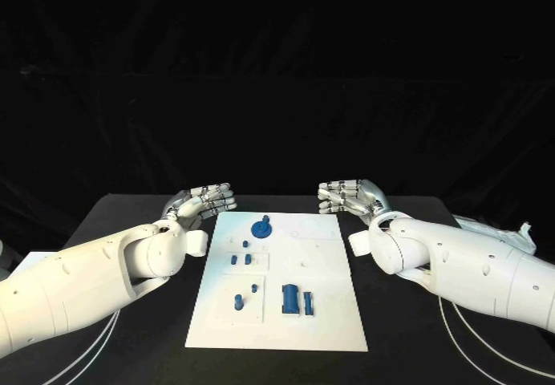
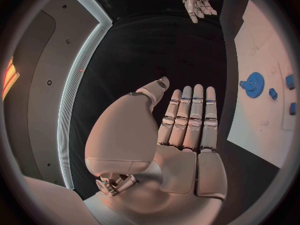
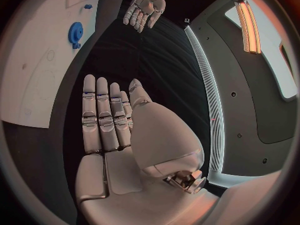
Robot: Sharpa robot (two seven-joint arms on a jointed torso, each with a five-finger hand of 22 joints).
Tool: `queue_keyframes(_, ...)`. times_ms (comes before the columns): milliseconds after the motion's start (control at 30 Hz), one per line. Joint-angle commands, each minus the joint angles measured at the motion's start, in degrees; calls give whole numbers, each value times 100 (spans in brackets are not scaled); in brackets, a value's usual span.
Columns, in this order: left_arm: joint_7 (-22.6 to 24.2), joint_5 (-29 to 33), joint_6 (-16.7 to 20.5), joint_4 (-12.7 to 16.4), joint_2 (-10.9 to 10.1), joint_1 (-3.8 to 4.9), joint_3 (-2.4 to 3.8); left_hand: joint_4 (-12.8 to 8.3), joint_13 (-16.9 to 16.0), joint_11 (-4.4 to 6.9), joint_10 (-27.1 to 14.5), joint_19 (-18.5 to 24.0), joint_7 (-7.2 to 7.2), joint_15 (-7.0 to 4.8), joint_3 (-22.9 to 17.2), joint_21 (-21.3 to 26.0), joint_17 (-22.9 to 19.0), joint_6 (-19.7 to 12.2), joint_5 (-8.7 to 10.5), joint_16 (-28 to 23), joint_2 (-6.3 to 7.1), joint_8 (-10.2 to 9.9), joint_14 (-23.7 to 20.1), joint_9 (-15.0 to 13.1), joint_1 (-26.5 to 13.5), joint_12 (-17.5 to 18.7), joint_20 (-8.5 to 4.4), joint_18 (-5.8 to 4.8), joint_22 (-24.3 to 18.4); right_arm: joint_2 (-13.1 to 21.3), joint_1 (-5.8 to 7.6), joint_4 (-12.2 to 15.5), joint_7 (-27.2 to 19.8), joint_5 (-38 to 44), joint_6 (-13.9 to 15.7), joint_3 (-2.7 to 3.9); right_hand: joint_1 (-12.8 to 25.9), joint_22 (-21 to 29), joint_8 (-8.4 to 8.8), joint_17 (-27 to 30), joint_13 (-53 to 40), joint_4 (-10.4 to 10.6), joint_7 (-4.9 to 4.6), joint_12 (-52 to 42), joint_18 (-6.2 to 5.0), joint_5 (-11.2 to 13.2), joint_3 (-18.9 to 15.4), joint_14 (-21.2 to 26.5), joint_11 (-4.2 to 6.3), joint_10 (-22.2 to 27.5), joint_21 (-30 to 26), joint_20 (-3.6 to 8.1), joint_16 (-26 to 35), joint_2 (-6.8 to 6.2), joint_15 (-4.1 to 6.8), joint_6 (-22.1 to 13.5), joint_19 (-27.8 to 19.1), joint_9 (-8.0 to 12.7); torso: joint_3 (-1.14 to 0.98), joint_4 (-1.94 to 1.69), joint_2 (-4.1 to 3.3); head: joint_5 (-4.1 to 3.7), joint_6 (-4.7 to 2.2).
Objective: Assemble the parts on the task board
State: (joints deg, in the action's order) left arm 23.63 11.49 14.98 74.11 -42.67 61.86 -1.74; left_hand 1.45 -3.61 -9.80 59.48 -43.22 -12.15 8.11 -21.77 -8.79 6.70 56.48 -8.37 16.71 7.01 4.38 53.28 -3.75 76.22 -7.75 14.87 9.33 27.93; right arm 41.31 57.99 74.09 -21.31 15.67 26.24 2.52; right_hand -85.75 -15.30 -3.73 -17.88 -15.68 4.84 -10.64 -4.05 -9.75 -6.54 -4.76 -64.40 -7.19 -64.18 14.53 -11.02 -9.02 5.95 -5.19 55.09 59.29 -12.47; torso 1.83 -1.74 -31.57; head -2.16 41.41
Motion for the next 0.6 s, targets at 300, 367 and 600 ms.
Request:
queue_keyframes(300,107,-115,338,136,14,-38,17,-145,361,428,-2577,1903,537,-330,969,449,-670,-2418,354,-872,-701,-438,-2293,375,-3282,775,-627,-311,-1321,2,33,155,-201,-303,231,-34,3732,812,373,1001,1014,-484,465,405,359,654,476,2584,310,2744,-758,517,902,-595,519,-2332,-2375,667,-42,28,24,54,-150)
queue_keyframes(367,155,-211,578,271,-6,-50,32,-145,361,491,-2934,2158,609,-381,1096,879,-670,-2759,405,-959,-701,-438,-2614,375,-3743,775,-721,-347,-1476,53,61,376,-301,-498,471,-67,4231,885,373,1082,1071,-484,525,405,388,654,476,2981,719,3123,-829,577,902,-595,519,-2660,-2741,727,-73,59,28,89,-270)
queue_keyframes(600,362,-632,1628,861,-94,-104,96,-145,361,980,-3657,2678,755,-811,1356,879,-670,-3453,837,-1128,-701,-438,-3266,375,-4673,775,-904,-434,-1793,244,165,1185,-667,-1213,1351,-191,5269,1040,373,1250,1568,-484,656,405,513,654,476,3808,719,3907,-978,1102,902,-595,519,-3343,-3503,1247,-162,152,37,192,-619)
